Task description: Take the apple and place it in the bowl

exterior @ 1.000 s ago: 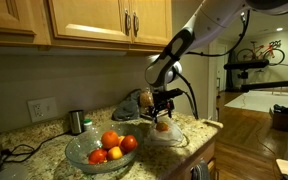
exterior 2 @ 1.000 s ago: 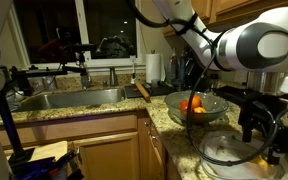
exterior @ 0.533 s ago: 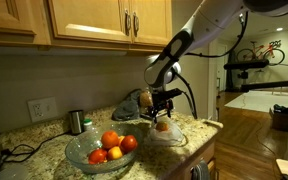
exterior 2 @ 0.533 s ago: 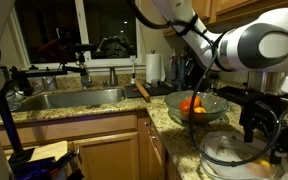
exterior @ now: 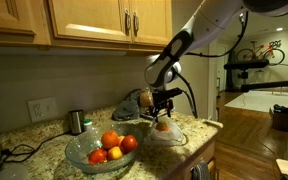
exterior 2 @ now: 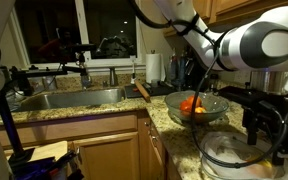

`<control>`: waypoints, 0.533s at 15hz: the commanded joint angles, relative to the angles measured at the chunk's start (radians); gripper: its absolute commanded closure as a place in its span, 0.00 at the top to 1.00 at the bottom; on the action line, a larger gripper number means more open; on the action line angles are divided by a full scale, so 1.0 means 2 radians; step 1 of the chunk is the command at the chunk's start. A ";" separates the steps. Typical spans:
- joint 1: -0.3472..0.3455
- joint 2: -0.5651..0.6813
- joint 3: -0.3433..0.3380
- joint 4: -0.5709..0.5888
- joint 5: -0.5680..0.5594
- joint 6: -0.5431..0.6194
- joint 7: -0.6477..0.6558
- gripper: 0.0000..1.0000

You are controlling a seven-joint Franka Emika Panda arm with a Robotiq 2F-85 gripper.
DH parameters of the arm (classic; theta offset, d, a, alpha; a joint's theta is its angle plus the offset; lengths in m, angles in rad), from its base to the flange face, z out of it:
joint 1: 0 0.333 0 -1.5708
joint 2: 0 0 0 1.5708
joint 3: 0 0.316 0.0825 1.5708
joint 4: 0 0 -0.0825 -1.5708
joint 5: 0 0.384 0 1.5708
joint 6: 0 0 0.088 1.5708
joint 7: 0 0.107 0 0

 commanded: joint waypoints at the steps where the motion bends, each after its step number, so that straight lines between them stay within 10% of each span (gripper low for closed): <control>1: 0.007 0.002 -0.011 0.009 -0.005 -0.016 -0.003 0.56; 8: 0.007 0.005 -0.009 0.011 -0.004 -0.015 -0.006 0.13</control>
